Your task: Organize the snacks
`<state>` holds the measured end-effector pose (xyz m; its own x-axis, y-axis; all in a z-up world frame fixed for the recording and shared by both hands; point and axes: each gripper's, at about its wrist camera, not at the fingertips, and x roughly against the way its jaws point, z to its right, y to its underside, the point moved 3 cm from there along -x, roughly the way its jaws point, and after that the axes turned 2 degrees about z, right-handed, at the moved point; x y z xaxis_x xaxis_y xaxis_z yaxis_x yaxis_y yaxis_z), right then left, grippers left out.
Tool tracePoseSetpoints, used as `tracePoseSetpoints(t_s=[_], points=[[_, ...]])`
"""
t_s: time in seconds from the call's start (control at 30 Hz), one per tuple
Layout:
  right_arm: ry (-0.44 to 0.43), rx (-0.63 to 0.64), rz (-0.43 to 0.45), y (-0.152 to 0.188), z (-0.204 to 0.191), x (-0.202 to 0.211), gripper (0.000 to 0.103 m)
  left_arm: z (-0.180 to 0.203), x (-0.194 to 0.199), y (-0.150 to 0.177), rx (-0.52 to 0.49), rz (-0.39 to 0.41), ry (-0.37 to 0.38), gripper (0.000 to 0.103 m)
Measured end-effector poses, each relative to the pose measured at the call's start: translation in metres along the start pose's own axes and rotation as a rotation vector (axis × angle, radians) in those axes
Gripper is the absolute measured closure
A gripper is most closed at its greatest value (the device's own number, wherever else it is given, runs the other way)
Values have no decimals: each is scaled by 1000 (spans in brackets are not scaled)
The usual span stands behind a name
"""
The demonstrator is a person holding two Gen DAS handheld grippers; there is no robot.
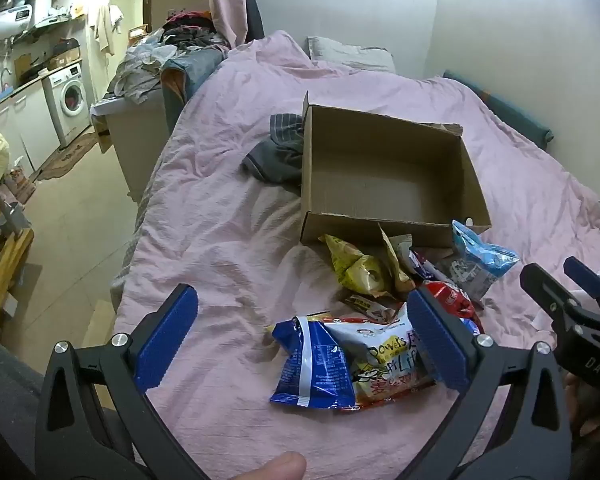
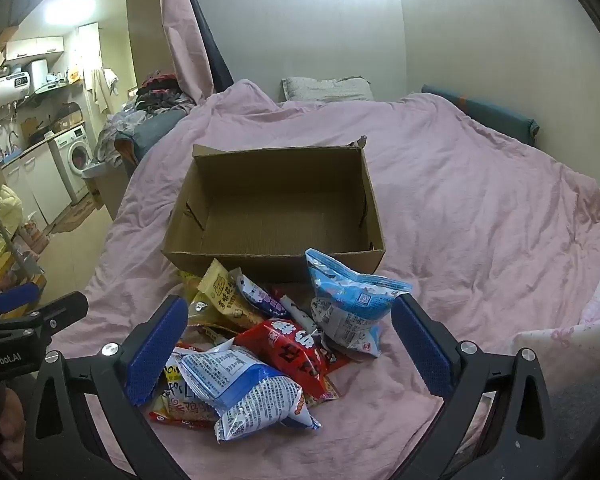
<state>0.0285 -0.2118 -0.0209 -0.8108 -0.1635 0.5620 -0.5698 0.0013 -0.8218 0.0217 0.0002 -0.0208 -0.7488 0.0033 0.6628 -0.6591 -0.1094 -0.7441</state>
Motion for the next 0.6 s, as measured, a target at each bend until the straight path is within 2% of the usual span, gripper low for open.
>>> tracePoseSetpoints(t_s=[0.6], points=[[6, 9, 0, 0, -1, -1, 0, -10, 5, -2, -2, 6, -18, 0]])
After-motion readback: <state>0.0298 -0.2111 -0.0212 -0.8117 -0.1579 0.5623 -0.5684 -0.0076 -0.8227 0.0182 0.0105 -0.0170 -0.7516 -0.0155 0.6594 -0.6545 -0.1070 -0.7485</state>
